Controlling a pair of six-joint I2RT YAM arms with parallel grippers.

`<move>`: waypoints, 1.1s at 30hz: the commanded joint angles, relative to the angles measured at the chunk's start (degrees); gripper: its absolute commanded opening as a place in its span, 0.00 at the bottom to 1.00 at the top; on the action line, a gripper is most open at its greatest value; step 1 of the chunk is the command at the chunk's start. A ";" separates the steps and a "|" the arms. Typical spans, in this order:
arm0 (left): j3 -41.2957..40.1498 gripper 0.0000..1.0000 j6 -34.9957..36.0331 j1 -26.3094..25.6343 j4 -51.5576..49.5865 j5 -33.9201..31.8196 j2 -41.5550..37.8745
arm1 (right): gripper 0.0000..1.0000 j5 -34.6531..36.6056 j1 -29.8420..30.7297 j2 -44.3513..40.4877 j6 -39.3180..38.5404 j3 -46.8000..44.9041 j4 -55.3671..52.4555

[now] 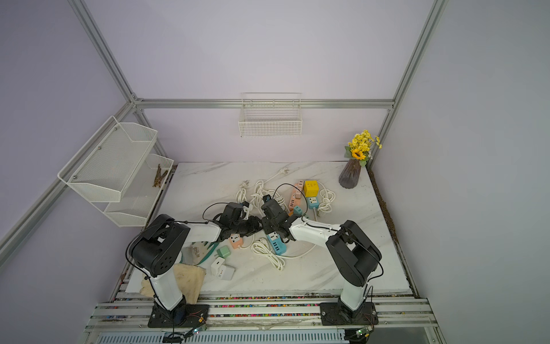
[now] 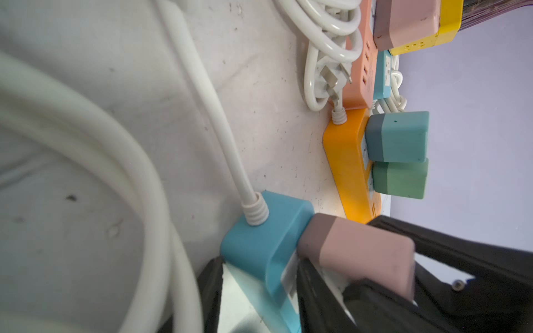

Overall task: Pull the plug off the socket
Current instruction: Remove the plug from the socket.

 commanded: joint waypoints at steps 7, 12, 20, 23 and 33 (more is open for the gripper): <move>1.81 0.36 -0.51 -0.21 -3.10 -0.37 3.41 | 0.21 1.82 -0.23 1.10 0.62 1.07 -3.66; 2.92 0.30 -0.61 -0.21 -6.50 -1.08 4.81 | 0.19 0.25 -0.18 0.93 2.19 1.66 -4.80; 4.20 0.29 -0.17 0.04 -8.66 -0.91 6.77 | 0.19 12.61 5.51 2.44 2.94 6.37 -11.04; 4.29 0.29 -0.13 0.14 -8.86 -0.88 6.97 | 0.19 2.62 1.72 0.70 4.44 3.61 -7.96; 4.37 0.29 0.54 0.58 -9.08 -0.09 6.89 | 0.18 -3.80 0.06 -1.71 2.90 1.04 -4.82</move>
